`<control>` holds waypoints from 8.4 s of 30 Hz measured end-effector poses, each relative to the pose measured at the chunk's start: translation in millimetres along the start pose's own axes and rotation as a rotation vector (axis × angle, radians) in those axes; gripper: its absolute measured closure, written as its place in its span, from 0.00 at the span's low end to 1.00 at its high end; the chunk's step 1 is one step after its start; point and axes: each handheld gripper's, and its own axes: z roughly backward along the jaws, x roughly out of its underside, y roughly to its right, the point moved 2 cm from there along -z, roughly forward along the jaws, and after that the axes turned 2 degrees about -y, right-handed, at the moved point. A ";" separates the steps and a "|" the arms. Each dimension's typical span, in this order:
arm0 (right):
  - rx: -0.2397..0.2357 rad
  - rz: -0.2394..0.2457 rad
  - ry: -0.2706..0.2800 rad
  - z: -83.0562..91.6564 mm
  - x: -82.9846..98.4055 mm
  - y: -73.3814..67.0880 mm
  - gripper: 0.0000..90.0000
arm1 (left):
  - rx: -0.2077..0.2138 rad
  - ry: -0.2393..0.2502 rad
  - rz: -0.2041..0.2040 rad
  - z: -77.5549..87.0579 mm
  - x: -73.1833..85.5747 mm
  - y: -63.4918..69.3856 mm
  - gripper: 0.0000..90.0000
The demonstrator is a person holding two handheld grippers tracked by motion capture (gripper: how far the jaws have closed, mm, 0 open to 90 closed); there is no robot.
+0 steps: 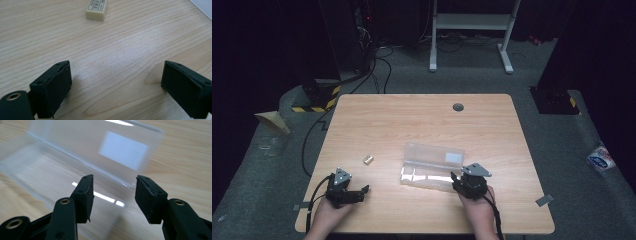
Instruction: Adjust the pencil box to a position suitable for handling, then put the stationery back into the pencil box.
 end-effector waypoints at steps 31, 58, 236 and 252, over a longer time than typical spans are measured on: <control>0.008 -0.123 -0.053 -9.1 13.8 9.9 0.71 | 0.004 0.002 0.001 0.3 0.3 0.3 0.12; -0.094 -0.030 -0.093 -5.5 25.2 -12.9 0.47 | 0.003 0.004 0.002 0.3 0.2 0.5 0.12; 0.052 -0.053 -0.104 -5.7 30.1 81.2 0.30 | -0.019 0.107 0.011 -24.3 -63.8 9.3 0.76; 0.053 -0.054 -0.105 -5.4 30.2 80.8 0.30 | 0.037 0.152 -0.028 1.7 -64.6 51.1 0.76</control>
